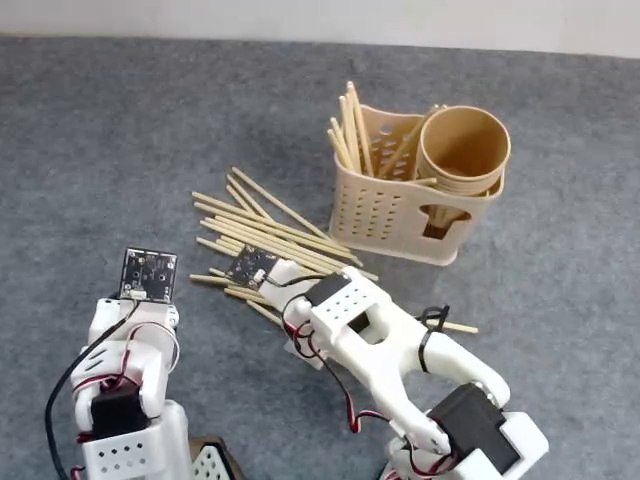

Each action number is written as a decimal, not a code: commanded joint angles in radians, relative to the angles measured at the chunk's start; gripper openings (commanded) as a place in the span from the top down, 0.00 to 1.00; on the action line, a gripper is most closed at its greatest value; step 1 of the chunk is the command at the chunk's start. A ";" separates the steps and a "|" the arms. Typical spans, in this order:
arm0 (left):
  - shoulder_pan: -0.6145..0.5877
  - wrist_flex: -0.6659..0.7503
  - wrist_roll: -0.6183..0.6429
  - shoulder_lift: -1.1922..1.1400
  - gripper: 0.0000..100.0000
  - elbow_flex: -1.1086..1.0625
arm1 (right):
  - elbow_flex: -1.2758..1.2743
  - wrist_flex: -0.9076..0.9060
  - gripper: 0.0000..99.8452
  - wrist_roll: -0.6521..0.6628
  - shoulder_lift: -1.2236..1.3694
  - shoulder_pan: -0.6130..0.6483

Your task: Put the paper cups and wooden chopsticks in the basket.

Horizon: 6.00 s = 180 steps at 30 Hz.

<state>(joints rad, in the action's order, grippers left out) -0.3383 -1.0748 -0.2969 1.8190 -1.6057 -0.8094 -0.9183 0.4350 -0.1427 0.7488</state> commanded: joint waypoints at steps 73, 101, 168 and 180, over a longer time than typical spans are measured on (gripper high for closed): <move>-0.012 0.020 -0.008 0.010 0.91 0.001 | 0.285 0.797 0.99 -0.106 -0.668 -0.481; -0.008 0.020 -0.008 0.010 0.91 0.001 | 0.016 0.820 0.88 -0.287 -0.693 -0.486; -0.012 0.020 -0.009 0.010 0.91 0.001 | 0.110 0.022 0.92 -0.118 -0.050 -0.051; -0.012 0.017 -0.009 0.010 0.91 0.001 | 0.119 0.099 0.92 -0.118 0.039 -0.090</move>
<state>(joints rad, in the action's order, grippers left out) -0.3383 -1.0748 -0.2969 1.8190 -1.6134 -0.7342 -0.8385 0.3092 -0.1074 0.6705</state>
